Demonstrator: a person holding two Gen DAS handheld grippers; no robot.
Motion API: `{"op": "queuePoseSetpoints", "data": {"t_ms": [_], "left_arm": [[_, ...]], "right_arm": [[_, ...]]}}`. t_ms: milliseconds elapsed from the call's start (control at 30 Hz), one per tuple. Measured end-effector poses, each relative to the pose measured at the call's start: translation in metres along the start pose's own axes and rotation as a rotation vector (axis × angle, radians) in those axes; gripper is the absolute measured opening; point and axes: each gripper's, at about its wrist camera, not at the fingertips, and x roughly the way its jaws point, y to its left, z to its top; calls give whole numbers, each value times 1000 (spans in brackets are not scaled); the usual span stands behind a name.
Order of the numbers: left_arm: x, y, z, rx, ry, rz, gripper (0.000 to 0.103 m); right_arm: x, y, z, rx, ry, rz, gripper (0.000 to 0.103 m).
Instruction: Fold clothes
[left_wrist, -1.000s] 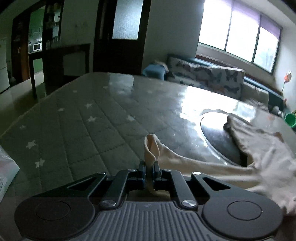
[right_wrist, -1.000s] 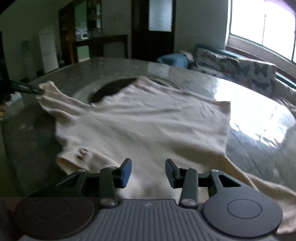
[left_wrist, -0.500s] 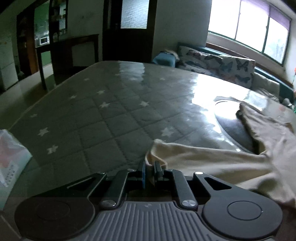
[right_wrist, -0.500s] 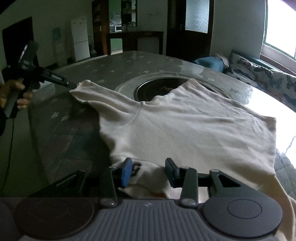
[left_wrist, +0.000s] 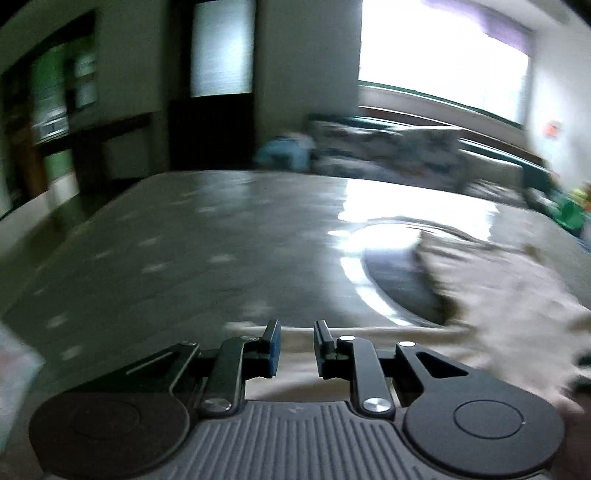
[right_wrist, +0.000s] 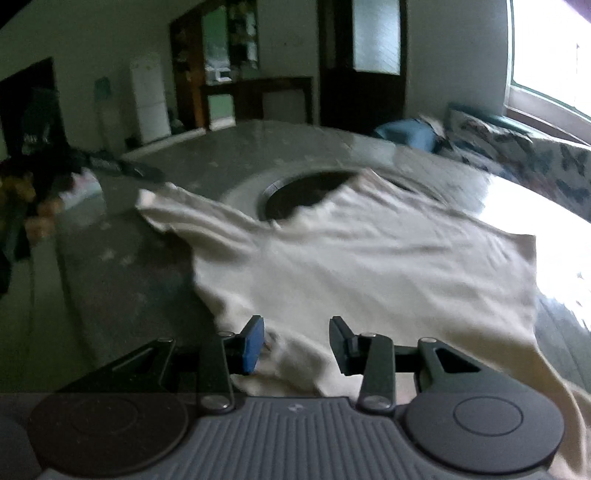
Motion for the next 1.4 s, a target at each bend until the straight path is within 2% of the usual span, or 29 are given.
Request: {"op": "queuePoseSetpoints", "data": {"t_ms": [100, 233, 300, 400, 467, 567, 667, 767, 867, 933, 1100, 1267, 1400], "left_arm": [[10, -35, -2, 78, 23, -99, 21], [28, -68, -7, 154, 47, -152, 21], [34, -74, -11, 178, 64, -174, 21], [39, -75, -20, 223, 83, -160, 22], [41, -73, -24, 236, 87, -149, 24], [39, -69, -24, 236, 85, -154, 25], [38, -71, -21, 252, 87, -152, 26], [32, -76, -15, 264, 76, -162, 26], [25, -82, -8, 277, 51, -181, 26], [21, -86, -3, 280, 39, -192, 27], [26, -103, 5, 289, 40, -235, 27], [39, -131, 3, 315, 58, -294, 28], [49, -152, -6, 360, 91, -351, 28]], "right_arm": [[15, 9, 13, -33, 5, 12, 38], [41, 16, 23, -61, 54, 9, 38], [48, 23, 21, -89, 86, 46, 38], [46, 35, 13, -170, 95, 56, 37], [42, 32, 12, -148, 116, 106, 37], [30, 28, 6, -157, 90, 80, 37], [9, 9, 5, -55, 41, 83, 37], [-6, -6, -2, -10, 15, 26, 37], [-16, -25, -12, 74, 16, 5, 39], [-21, -36, -19, 167, 27, 65, 38], [-35, -40, -22, 174, -19, 36, 38], [-36, -55, -18, 203, -51, -52, 38], [-26, -62, -29, 227, 6, -70, 38]]}}
